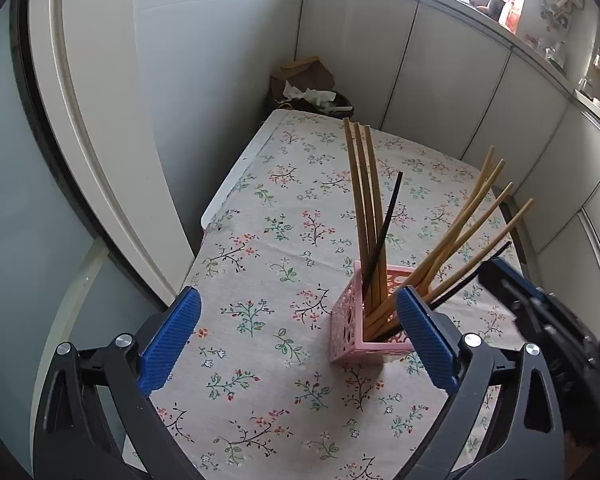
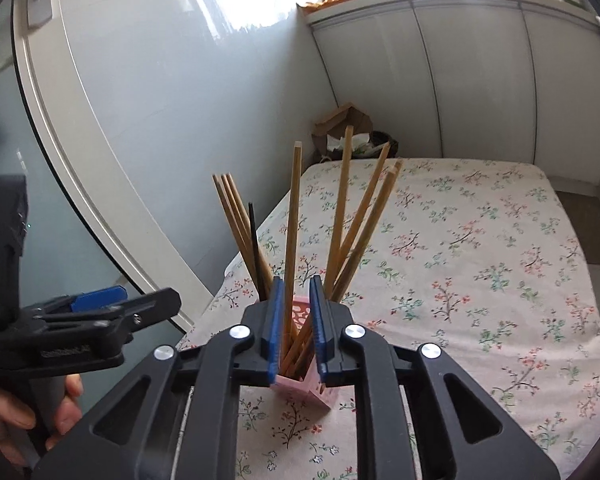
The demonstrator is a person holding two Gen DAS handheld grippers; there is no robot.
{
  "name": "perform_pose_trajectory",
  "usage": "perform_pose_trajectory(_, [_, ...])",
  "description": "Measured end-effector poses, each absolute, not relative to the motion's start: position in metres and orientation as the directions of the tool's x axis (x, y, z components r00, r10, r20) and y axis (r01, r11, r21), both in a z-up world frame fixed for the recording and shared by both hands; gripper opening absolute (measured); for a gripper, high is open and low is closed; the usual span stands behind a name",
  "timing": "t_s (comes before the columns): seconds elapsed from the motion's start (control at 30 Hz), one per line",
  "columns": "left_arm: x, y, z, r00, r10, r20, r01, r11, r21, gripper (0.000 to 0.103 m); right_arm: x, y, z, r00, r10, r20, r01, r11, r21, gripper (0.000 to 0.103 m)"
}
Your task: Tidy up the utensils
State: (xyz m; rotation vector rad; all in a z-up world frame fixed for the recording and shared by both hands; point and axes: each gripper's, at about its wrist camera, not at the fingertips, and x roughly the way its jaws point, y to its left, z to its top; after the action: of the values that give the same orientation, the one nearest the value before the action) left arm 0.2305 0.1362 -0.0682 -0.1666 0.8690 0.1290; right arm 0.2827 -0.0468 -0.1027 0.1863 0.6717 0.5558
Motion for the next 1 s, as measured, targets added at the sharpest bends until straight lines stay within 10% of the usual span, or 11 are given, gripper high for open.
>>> perform_pose_trajectory(0.6, [0.128, 0.063, 0.006, 0.747, 0.004, -0.665, -0.044, 0.998, -0.043, 0.096, 0.139, -0.137, -0.010, 0.788, 0.381, -0.483, -0.309, 0.924, 0.226, 0.093])
perform_pose_trajectory(1.0, [0.087, 0.031, 0.019, 0.822, 0.083, -0.563, -0.047, 0.996, 0.079, 0.096, 0.091, -0.142, -0.018, 0.817, 0.274, -0.508, -0.255, 0.961, 0.109, 0.097])
